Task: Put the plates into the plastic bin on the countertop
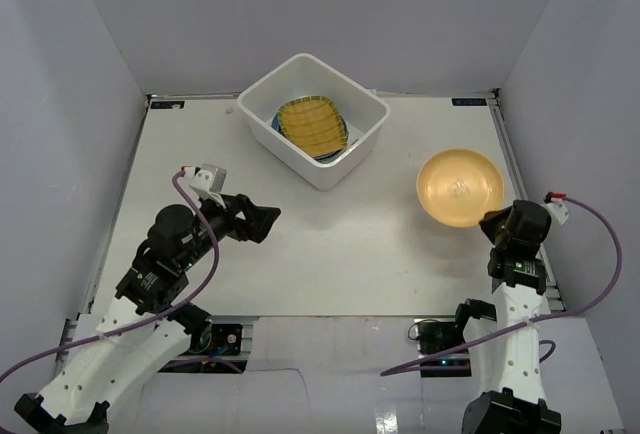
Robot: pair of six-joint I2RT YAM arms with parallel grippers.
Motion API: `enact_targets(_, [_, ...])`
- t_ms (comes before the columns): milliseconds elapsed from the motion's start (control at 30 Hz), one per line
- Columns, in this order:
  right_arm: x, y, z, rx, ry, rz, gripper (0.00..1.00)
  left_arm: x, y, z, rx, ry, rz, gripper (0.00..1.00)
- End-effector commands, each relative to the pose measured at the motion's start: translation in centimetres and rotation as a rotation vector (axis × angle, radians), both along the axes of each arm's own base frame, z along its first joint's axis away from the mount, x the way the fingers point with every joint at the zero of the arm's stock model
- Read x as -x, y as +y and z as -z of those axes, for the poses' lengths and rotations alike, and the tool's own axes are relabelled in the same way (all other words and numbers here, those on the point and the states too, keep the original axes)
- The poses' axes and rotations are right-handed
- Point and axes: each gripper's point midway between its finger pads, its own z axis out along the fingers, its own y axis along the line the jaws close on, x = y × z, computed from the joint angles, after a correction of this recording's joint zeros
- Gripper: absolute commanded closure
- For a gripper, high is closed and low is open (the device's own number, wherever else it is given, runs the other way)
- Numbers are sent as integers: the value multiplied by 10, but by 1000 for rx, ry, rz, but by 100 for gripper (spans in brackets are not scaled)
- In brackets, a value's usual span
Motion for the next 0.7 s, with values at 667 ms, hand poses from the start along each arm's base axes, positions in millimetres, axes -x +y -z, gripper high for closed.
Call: enact_targets(667, [-304, 319, -188, 202, -301, -840, 92, -38, 50, 46, -169, 97, -340, 2])
